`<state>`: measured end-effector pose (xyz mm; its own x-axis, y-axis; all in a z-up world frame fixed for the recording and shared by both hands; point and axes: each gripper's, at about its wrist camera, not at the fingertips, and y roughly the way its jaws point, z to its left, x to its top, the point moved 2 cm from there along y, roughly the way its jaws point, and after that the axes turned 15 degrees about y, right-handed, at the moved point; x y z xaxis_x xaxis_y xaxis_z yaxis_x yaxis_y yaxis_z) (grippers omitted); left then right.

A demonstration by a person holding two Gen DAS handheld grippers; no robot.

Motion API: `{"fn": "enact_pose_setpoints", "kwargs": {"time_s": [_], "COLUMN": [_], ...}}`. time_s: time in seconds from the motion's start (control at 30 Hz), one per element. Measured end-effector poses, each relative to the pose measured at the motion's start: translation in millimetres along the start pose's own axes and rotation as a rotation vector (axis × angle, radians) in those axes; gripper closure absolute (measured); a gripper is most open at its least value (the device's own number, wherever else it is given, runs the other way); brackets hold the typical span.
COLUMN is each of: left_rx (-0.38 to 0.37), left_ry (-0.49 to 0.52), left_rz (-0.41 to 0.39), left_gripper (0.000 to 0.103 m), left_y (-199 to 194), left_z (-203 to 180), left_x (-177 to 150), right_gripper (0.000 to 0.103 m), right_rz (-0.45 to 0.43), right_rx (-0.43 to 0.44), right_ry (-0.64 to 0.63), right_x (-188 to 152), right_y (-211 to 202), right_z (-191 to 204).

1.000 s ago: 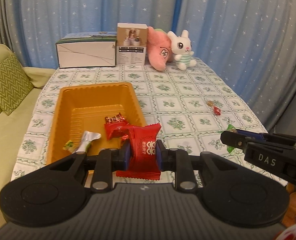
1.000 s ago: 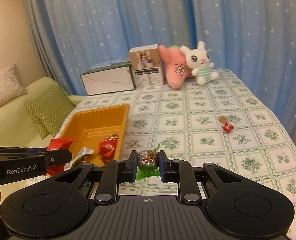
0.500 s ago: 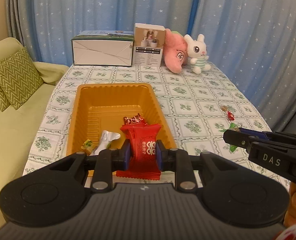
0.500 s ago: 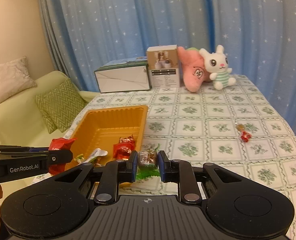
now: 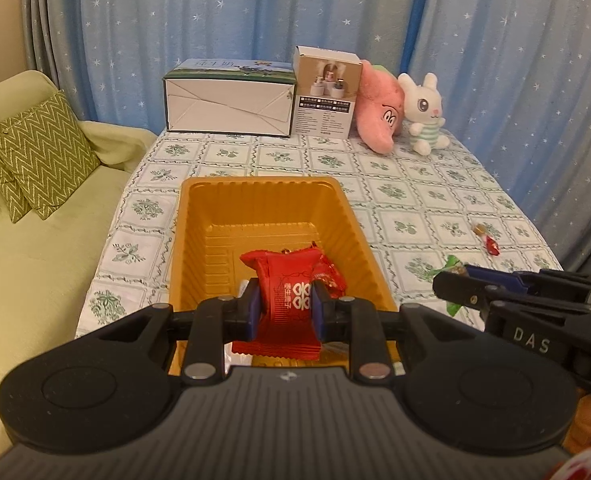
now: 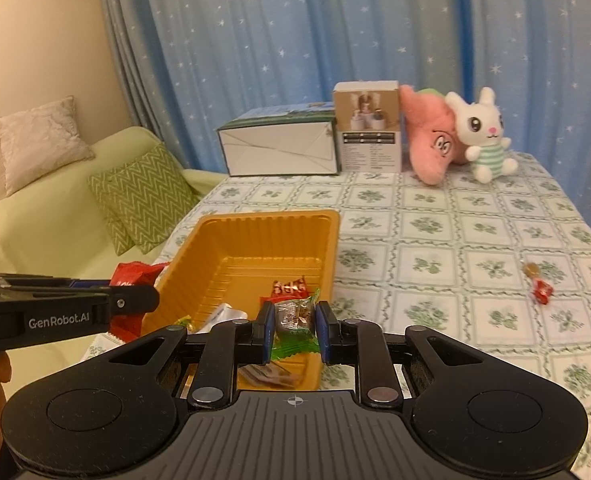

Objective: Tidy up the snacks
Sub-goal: 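Carry both candies over the orange tray, then open the left tool to drop the red candy while the right tool drops the green candy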

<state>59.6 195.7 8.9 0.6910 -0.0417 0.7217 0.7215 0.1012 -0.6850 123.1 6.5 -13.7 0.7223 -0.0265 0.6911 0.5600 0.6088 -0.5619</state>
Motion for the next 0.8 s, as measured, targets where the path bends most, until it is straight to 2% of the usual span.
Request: {"fn": "enact_pose_setpoints", "kwargs": {"time_s": [0.4,0.7,0.8], "left_rx": [-0.012,-0.030,-0.017], "left_ry": [-0.008,-0.012,-0.014], "left_rz": [0.039,0.075,0.078], "left_gripper": [0.080,0.080,0.071], "left_y": [39,61,64], "left_z": [28,35,38], "left_x": [7,5,4], "right_gripper": [0.081,0.081,0.081], "right_rz": [0.046,0.065,0.068], "right_rx": [0.021,0.019,0.018], "right_ry": [-0.005,-0.004,-0.003], "right_x": [13,16,16], "right_y": [48,69,72], "right_z": [8,9,9]}}
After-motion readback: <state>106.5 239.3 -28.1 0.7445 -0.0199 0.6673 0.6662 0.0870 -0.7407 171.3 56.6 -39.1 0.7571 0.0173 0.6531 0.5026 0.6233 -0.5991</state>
